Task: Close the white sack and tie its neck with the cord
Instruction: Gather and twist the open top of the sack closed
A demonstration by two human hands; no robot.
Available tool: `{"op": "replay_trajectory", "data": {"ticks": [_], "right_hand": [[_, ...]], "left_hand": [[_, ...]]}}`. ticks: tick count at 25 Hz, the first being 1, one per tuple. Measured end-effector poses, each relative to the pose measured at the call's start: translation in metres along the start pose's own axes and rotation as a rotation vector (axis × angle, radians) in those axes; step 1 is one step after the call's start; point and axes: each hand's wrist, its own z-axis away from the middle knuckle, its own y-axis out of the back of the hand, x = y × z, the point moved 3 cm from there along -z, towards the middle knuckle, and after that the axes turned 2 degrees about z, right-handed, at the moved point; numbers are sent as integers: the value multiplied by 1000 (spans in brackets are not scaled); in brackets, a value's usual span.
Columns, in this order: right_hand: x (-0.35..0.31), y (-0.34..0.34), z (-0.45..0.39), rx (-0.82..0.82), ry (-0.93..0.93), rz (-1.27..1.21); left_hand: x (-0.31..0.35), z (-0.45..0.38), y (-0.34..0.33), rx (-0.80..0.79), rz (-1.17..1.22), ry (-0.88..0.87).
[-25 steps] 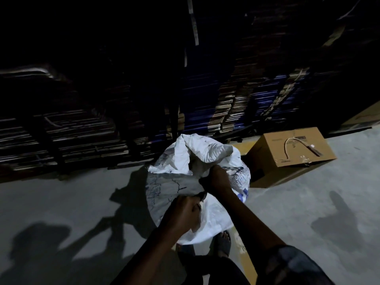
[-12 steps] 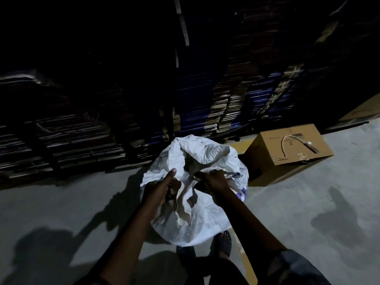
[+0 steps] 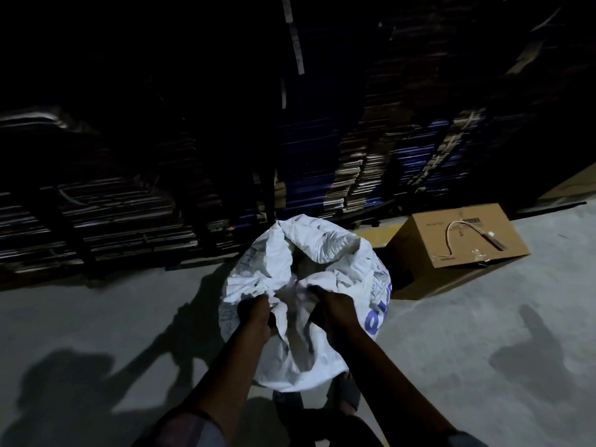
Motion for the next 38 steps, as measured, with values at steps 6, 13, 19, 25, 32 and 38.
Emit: {"op": "replay_trajectory", "data": {"ticks": [6,13,19,25,32,38], "right_hand": [[10,36,-19,200,-205,-523],[-61,-11,31,51,805,377],[-41,-18,31,-133,827,491],[-24,-15,21,-27,169,-303],[-13,8,-18,-30,-109,-547],[-9,1,-54,43,-279,-541]], "left_hand": [[16,18,-10,70,-143,-413],[15,21,-18,-159,-975,-1011],[5,-9,14,-279,-1002,-920],[12,-27,3,-230,-216,-213],[27,-88,13,-252,12,91],[14,-129,20,-116,-7,137]]}}
